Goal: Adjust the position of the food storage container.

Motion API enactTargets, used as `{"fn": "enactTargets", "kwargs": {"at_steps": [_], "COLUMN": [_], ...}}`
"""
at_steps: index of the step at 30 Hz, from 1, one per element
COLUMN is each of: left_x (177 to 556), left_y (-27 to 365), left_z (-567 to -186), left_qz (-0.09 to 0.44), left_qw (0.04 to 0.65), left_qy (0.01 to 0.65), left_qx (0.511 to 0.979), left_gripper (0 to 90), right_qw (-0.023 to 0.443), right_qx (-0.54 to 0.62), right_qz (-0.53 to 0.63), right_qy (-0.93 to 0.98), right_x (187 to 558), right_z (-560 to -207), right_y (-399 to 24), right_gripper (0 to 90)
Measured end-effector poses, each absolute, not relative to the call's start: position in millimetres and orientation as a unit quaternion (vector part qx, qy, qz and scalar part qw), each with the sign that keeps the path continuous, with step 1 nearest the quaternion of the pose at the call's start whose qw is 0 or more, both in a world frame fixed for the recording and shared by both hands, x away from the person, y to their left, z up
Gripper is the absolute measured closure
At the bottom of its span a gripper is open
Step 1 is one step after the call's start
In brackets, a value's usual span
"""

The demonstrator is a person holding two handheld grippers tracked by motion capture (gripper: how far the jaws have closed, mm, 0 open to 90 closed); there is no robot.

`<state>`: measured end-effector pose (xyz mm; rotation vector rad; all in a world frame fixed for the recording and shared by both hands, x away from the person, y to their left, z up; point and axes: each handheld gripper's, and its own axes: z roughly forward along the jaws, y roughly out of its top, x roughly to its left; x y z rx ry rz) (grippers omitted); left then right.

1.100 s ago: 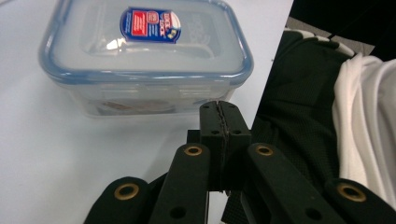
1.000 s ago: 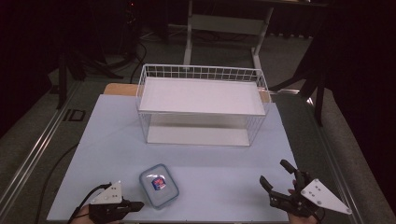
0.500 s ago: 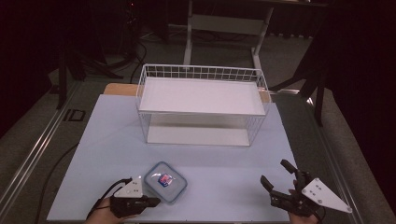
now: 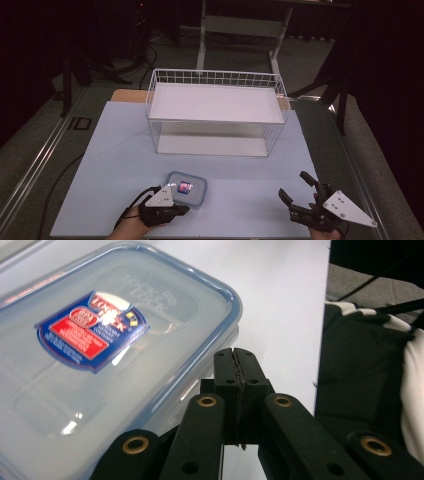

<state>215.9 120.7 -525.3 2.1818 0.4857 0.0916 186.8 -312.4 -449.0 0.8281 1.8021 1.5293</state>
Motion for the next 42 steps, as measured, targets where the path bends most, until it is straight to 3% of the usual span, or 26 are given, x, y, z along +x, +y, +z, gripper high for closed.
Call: {"fn": "enactTargets", "kwargs": {"at_steps": [8,14,22,42], "left_x": [209,212,230,237], "left_y": [131,172,201,161], "left_z": [-511,-498,-512,-526], "left_qz": [0.037,0.09,0.101,0.067], "left_qw": [0.454,0.458,0.422,0.412], "left_qy": [0.204,0.245,0.301,0.286], "left_qx": [0.867,0.85,0.849,0.862], "left_gripper": [90.0,90.0,90.0,90.0], "right_qw": [0.308,0.307,0.304,0.3], "right_qx": [0.312,0.311,0.315,0.31], "right_qz": [0.579,0.578,0.58,0.577], "right_qy": [0.687,0.689,0.687,0.694], "right_x": [188,187,188,188], "right_z": [-450,-450,-450,-451], "right_y": [-311,-309,-310,-307], "right_gripper": [14.9,15.0,14.9,14.9]}}
